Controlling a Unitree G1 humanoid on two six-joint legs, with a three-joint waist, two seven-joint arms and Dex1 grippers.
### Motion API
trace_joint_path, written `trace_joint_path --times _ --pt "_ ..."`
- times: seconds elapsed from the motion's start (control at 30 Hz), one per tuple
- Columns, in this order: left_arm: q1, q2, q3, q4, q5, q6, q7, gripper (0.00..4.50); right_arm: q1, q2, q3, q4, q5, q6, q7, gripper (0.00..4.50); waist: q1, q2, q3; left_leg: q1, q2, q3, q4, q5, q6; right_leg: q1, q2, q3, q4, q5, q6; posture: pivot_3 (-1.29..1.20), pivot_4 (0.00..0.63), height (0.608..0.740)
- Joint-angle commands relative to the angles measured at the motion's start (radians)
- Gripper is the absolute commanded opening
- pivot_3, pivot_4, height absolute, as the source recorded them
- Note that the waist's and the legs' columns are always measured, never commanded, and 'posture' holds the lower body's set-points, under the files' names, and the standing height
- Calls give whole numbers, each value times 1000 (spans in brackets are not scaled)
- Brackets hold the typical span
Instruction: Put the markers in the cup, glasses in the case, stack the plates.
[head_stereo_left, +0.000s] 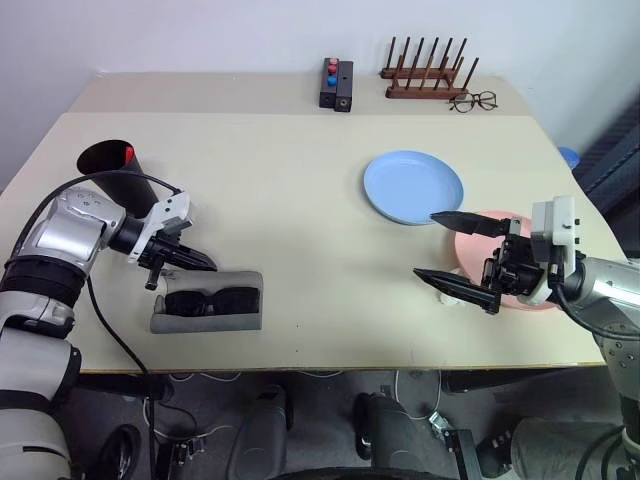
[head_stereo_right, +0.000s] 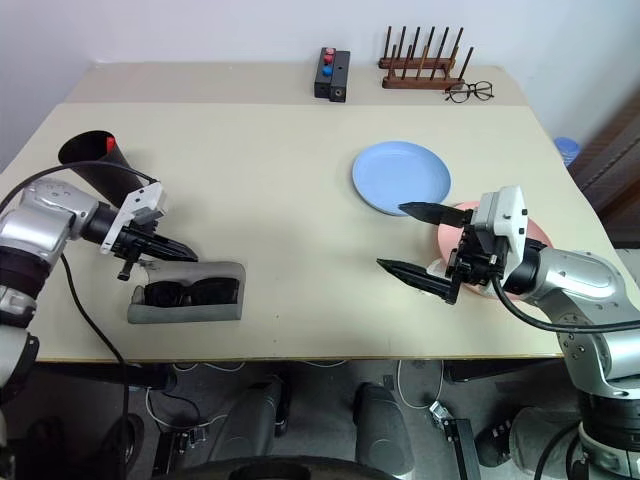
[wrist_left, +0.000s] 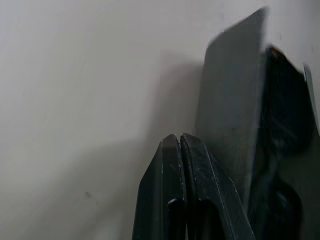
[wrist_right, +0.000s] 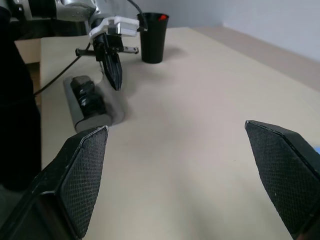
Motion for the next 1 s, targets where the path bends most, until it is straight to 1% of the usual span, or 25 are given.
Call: trace_joint_path --times 0.03,0.13,0.33,0.47,0.6,0.73,0.9,1.0 --pt "14 45 -27 -78 -72 44 -4 41 7 -13 -10 -38 5 -14 10 4500 -1 0 0 0 0 0 0 0 0 0 0 0 0 0 0 0 150 740" --pt "20 81 -53 -135 -130 83 -4 41 8 -15 -11 -40 5 -14 12 4500 -1 0 0 0 0 0 -1 0 0 0 0 0 0 0 0 0 150 740" --pt "57 141 -88 -235 -204 83 -4 41 4 -11 -3 -46 -1 -13 6 4500 -1 0 0 0 0 0 -1 0 0 0 0 0 0 0 0 0 150 740" --pt "111 202 -122 -327 -233 100 -4 41 -5 -10 -1 -42 -3 -11 3 4500 0 0 0 0 0 0 -1 0 0 0 0 0 0 0 0 0 150 740" --pt "155 232 -116 -390 -251 99 -4 41 -6 -10 1 -45 0 -8 -2 4500 -2 1 0 1 0 1 -2 0 0 0 0 1 -1 0 0 0 150 740" --pt "150 210 -75 -384 -251 102 -4 41 -5 -10 6 -46 0 -7 -3 4500 -1 1 0 1 0 1 -2 0 0 0 0 1 -1 0 0 0 150 740" --pt "63 138 3 -314 -267 165 -4 41 -9 -6 12 -34 -7 -7 -15 4500 2 0 0 0 0 1 -1 0 0 0 0 0 -2 0 0 0 150 740" --pt "-29 56 87 -232 -277 188 -4 41 -22 1 14 -20 -11 2 -44 4500 1 0 0 0 0 1 -1 0 0 0 0 0 -2 0 0 0 150 740"
